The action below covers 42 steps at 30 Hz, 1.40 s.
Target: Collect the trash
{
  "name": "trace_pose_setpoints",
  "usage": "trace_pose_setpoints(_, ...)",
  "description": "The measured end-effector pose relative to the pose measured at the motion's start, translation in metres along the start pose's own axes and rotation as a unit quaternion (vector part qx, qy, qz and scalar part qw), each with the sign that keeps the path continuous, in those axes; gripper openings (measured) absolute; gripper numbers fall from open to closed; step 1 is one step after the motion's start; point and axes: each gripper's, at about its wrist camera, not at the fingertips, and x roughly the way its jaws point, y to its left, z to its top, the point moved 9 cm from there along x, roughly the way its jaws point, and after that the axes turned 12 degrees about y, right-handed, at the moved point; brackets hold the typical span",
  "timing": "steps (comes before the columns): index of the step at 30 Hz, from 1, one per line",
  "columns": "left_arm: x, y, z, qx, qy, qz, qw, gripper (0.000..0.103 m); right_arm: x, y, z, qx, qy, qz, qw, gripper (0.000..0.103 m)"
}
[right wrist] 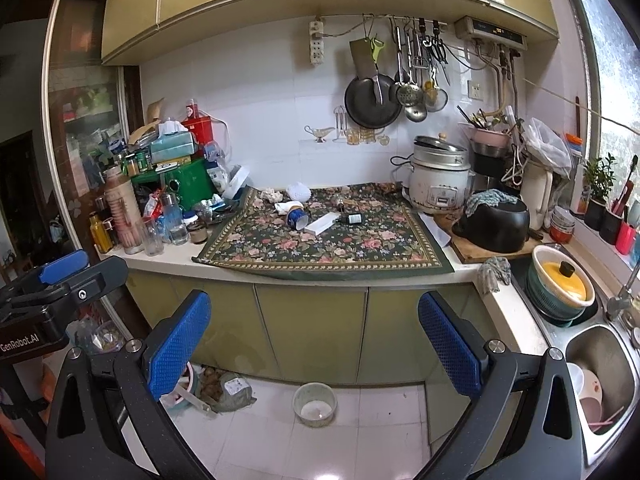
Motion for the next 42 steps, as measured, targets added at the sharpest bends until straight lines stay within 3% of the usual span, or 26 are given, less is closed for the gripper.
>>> trace_pose_setpoints(42, 0.008, -0.015, -0.009, -0.001, 0.007, 0.004, 1.0000, 0.103, -0.010, -0.016, -0.001, 0.008, -0.008, 0.007, 1.000, 0.103)
